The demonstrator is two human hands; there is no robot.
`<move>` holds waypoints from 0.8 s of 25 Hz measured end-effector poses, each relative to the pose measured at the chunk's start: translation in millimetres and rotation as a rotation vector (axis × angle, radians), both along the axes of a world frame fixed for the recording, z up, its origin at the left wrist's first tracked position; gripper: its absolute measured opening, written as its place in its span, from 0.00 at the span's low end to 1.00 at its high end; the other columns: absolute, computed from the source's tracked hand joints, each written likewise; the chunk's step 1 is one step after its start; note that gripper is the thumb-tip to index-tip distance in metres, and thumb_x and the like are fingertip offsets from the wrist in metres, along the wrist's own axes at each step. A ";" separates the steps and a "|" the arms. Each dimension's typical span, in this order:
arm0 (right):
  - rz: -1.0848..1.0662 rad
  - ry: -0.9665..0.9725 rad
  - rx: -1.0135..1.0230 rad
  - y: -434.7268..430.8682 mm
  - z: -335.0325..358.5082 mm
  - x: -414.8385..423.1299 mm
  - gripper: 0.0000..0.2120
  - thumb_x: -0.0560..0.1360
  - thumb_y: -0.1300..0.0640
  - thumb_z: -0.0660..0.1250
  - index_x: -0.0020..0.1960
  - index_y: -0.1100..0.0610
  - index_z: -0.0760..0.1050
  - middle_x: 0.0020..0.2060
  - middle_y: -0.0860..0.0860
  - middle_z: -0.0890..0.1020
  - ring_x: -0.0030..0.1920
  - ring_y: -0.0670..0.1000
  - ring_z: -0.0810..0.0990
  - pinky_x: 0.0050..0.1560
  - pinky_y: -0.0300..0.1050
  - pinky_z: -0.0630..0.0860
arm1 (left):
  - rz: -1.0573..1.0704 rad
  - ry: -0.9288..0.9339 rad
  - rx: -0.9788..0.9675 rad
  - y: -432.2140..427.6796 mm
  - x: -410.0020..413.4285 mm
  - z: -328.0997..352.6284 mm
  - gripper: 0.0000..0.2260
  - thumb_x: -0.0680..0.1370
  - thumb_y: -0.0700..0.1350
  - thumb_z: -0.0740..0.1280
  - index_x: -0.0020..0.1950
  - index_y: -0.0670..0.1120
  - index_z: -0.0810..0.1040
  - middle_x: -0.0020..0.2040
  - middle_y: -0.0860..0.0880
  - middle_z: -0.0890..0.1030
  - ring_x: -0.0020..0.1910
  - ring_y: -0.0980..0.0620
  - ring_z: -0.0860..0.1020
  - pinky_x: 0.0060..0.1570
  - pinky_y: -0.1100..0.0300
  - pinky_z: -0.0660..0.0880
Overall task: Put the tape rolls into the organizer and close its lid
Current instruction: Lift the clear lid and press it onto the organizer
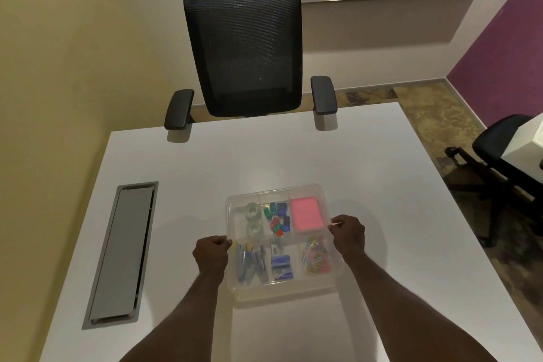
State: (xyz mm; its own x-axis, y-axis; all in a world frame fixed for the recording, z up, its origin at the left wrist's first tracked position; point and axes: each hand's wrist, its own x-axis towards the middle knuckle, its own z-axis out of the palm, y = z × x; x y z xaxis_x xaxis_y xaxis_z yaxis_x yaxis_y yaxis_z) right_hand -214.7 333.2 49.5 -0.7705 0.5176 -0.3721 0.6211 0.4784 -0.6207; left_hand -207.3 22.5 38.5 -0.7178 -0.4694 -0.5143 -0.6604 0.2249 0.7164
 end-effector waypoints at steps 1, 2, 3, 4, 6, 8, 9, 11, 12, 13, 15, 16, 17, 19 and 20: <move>0.004 -0.004 0.002 0.2 -0.3 -0.5 0.10 0.75 0.64 0.74 0.56 0.64 0.84 0.52 0.60 0.86 0.55 0.60 0.84 0.58 0.46 0.77 | -0.001 -0.004 -0.003 -0.1 -0.8 -0.2 0.12 0.75 0.34 0.78 0.58 0.33 0.86 0.55 0.34 0.88 0.56 0.34 0.86 0.63 0.40 0.82; 0.005 -0.006 0.003 0.4 -0.9 -0.7 0.10 0.75 0.64 0.74 0.56 0.64 0.84 0.52 0.60 0.86 0.55 0.60 0.84 0.58 0.46 0.77 | 0.000 -0.010 -0.006 -0.1 -1.4 -0.6 0.13 0.75 0.34 0.78 0.59 0.33 0.86 0.55 0.34 0.88 0.56 0.34 0.86 0.64 0.40 0.82; 0.005 -0.005 0.003 0.6 -1.6 -0.7 0.10 0.75 0.64 0.73 0.56 0.64 0.83 0.52 0.61 0.86 0.55 0.60 0.84 0.57 0.46 0.77 | 0.002 -0.015 -0.007 -0.5 -1.7 -1.1 0.13 0.75 0.34 0.78 0.59 0.33 0.86 0.55 0.34 0.88 0.56 0.34 0.86 0.64 0.41 0.82; 0.003 -0.004 0.004 0.2 -1.9 -0.6 0.10 0.75 0.64 0.73 0.56 0.64 0.83 0.52 0.61 0.86 0.55 0.61 0.84 0.57 0.46 0.77 | 0.004 -0.017 -0.007 -0.9 -1.3 -2.0 0.13 0.75 0.34 0.78 0.59 0.33 0.86 0.55 0.34 0.88 0.56 0.35 0.87 0.64 0.41 0.82; -0.002 -0.003 0.010 -1.1 -2.0 -0.6 0.10 0.75 0.64 0.73 0.56 0.65 0.83 0.52 0.61 0.86 0.55 0.61 0.84 0.56 0.46 0.77 | 0.007 -0.020 -0.006 -0.8 0.5 -4.2 0.12 0.76 0.35 0.78 0.59 0.33 0.86 0.55 0.34 0.88 0.56 0.36 0.87 0.64 0.41 0.82; -0.002 -0.005 0.014 -2.1 -2.1 -0.8 0.10 0.76 0.65 0.72 0.56 0.64 0.83 0.52 0.61 0.86 0.55 0.61 0.84 0.56 0.47 0.77 | 0.015 -0.023 -0.001 0.0 1.8 -6.1 0.12 0.76 0.35 0.77 0.59 0.33 0.86 0.56 0.34 0.87 0.56 0.35 0.86 0.64 0.41 0.82; 0.002 -0.006 0.018 -2.3 -2.4 -0.9 0.10 0.76 0.65 0.72 0.56 0.64 0.83 0.53 0.61 0.86 0.55 0.61 0.84 0.56 0.47 0.77 | 0.023 -0.027 0.004 -0.2 2.1 -7.4 0.12 0.76 0.35 0.77 0.59 0.33 0.86 0.56 0.34 0.87 0.56 0.35 0.86 0.64 0.40 0.82; 0.012 -0.005 0.024 -2.3 -2.7 -1.0 0.09 0.76 0.65 0.72 0.56 0.64 0.83 0.53 0.61 0.86 0.55 0.61 0.83 0.56 0.47 0.77 | 0.021 -0.036 -0.002 -0.4 1.7 -7.9 0.12 0.76 0.35 0.77 0.59 0.33 0.86 0.55 0.35 0.88 0.56 0.35 0.86 0.63 0.42 0.82; 0.014 -0.002 0.028 -2.3 -2.9 -1.0 0.09 0.75 0.65 0.72 0.55 0.64 0.83 0.53 0.61 0.85 0.55 0.61 0.83 0.55 0.47 0.77 | 0.000 -0.038 -0.026 0.9 1.8 -6.3 0.12 0.76 0.35 0.77 0.59 0.34 0.86 0.55 0.35 0.87 0.57 0.35 0.86 0.63 0.44 0.82; 0.015 -0.001 0.037 -2.7 -3.5 -0.9 0.09 0.76 0.65 0.71 0.55 0.63 0.82 0.53 0.61 0.85 0.55 0.61 0.83 0.54 0.46 0.76 | -0.042 -0.029 -0.078 3.3 2.0 -4.4 0.13 0.76 0.35 0.76 0.60 0.34 0.85 0.56 0.35 0.87 0.59 0.35 0.85 0.64 0.46 0.80; 0.025 -0.017 0.064 -5.3 -4.0 -0.5 0.08 0.76 0.64 0.71 0.55 0.63 0.82 0.54 0.61 0.85 0.56 0.61 0.83 0.52 0.44 0.75 | -0.183 0.048 -0.248 12.5 3.8 -0.4 0.18 0.77 0.38 0.76 0.67 0.35 0.82 0.62 0.35 0.83 0.65 0.35 0.80 0.67 0.46 0.75; 0.038 -0.033 0.083 -7.7 -3.3 -1.3 0.08 0.77 0.64 0.70 0.56 0.62 0.81 0.55 0.60 0.84 0.57 0.61 0.83 0.52 0.44 0.75 | -0.267 0.096 -0.342 19.3 3.7 2.2 0.21 0.78 0.40 0.76 0.70 0.37 0.79 0.66 0.36 0.80 0.69 0.36 0.77 0.69 0.45 0.73; 0.071 -0.056 0.121 -10.3 -2.0 -2.5 0.09 0.78 0.63 0.68 0.57 0.62 0.80 0.56 0.60 0.83 0.58 0.60 0.82 0.53 0.45 0.76 | -0.358 0.139 -0.416 27.7 1.9 4.7 0.23 0.79 0.44 0.75 0.73 0.39 0.78 0.71 0.39 0.78 0.72 0.39 0.75 0.72 0.45 0.72; 0.199 -0.092 0.259 -16.3 1.7 -6.7 0.12 0.79 0.59 0.66 0.62 0.60 0.75 0.58 0.58 0.80 0.60 0.58 0.80 0.56 0.48 0.77 | -0.589 0.194 -0.461 47.6 -8.1 7.8 0.27 0.80 0.49 0.74 0.77 0.45 0.74 0.77 0.44 0.73 0.77 0.43 0.71 0.77 0.48 0.68; 0.254 -0.079 0.312 -19.1 3.9 -9.5 0.13 0.80 0.57 0.65 0.63 0.59 0.74 0.59 0.57 0.79 0.60 0.57 0.79 0.57 0.49 0.78 | -0.708 0.191 -0.449 59.5 -15.1 9.3 0.29 0.80 0.51 0.73 0.80 0.47 0.72 0.80 0.45 0.70 0.79 0.44 0.68 0.79 0.50 0.66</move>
State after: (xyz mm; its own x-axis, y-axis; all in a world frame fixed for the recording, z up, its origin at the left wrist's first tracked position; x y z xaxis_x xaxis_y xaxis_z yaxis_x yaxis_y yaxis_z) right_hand -224.3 314.1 53.4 -0.8636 0.4118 -0.2909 0.4990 0.7806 -0.3765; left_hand -222.4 82.0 47.8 -0.9738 -0.0082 -0.2274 -0.1344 0.8271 0.5457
